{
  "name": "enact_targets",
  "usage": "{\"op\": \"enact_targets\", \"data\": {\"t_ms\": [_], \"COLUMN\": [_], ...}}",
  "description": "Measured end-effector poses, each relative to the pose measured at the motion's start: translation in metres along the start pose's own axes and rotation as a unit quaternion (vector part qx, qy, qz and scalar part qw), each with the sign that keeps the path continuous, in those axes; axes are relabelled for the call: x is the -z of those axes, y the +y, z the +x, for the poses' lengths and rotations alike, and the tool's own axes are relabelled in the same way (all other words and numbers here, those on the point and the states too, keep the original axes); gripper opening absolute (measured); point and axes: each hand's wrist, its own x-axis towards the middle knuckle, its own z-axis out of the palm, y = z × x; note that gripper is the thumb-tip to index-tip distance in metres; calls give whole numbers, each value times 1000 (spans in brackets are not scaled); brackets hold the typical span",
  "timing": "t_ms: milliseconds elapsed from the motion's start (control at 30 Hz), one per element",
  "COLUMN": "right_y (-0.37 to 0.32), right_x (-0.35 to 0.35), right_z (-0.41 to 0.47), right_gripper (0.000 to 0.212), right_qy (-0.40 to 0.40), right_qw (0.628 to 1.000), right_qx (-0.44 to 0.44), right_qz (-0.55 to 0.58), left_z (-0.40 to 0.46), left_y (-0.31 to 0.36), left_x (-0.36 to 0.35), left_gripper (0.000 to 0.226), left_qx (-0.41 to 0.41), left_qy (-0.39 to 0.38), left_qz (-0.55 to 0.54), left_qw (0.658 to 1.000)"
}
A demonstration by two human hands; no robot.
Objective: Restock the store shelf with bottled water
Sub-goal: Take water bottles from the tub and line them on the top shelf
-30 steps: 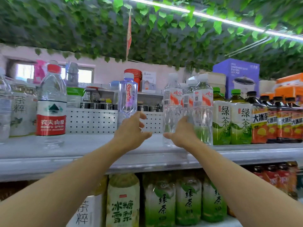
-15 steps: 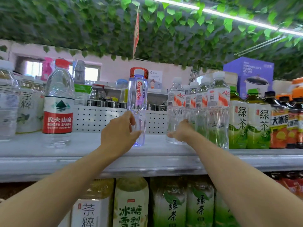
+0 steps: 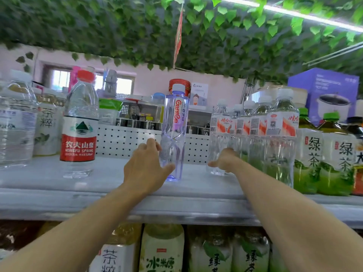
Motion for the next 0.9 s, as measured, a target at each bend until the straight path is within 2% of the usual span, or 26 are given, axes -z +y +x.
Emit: {"op": "enact_targets", "data": {"t_ms": [67, 167, 267, 333, 433, 500, 633, 800, 900], "right_y": [1, 2, 0, -5, -10, -12, -13, -16, -18], "right_x": [-2, -2, -2, 2, 8, 8, 2, -4, -7], "right_z": [-1, -3, -4, -6, -11, -6, 4, 17, 25], "right_gripper": [82, 57, 53, 61, 73, 73, 66, 52, 61], "right_qy": [-3, 23, 85, 37, -96, -133, -128, -125, -114], "right_qw": [1000, 999, 994, 992, 975, 960, 948, 948, 958], "right_qx": [5, 22, 34, 77, 123, 137, 145, 138, 139], "right_qz": [-14, -38, -58, -94, -158, -205, -254, -257, -224], "left_z": [1, 2, 2, 3, 3, 3, 2, 3, 3], "left_y": [-1, 0, 1, 0, 1, 0, 0, 1, 0], "left_x": [-1, -1, -2, -2, -2, -2, -2, -2, -2], "left_gripper": [57, 62, 63, 65, 70, 72, 74, 78, 77], "left_qx": [6, 17, 19, 21, 30, 34, 40, 50, 58], "left_qy": [-16, -34, -39, -41, -44, -44, -52, -53, -62], "left_qz": [-3, 6, 12, 10, 7, 4, -1, 1, -2], "left_qw": [1000, 999, 999, 999, 999, 998, 998, 997, 996]}}
